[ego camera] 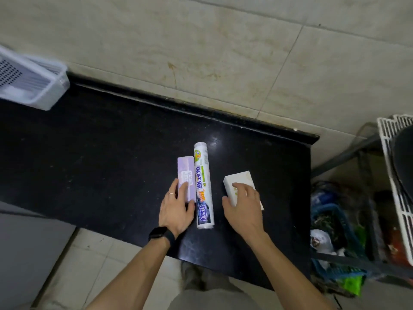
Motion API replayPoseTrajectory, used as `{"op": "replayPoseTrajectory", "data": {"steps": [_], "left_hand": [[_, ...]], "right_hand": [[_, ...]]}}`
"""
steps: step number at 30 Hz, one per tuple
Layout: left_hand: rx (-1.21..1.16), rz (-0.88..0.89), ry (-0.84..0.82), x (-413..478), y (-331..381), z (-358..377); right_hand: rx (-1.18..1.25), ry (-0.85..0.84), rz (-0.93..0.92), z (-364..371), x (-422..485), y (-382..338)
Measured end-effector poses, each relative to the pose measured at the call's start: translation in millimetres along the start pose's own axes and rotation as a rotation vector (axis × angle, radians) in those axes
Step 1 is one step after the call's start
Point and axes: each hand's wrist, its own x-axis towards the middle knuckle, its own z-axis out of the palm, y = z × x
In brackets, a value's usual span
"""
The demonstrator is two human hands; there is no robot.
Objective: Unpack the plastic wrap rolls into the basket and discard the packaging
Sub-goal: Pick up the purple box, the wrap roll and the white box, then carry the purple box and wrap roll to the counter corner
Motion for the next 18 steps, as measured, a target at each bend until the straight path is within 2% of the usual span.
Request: {"op": "replayPoseTrajectory", "data": {"steps": [3,6,9,18], "left_hand": [[-0.181,-0.13,0.06,8.8,5.3,-2.9],[-0.312,-0.241,-0.01,21.3,9.1,-4.3],[-0.333,-0.322,-0.099,30.6,12.8,-9.0],[-0.273,-0.484,-0.092,15.2,-13.8,-41.8]], "right_hand": [[0.167,-0.117,-0.005,14.6,17.2,-23.4],[0.234,-0.166,0.044,34.6,33.6,-37.5],[0.194,-0.235,0.093,54.6,46.7,-39.3],[-0.044,-0.298,0.097,75.6,49.4,-36.9]]}}
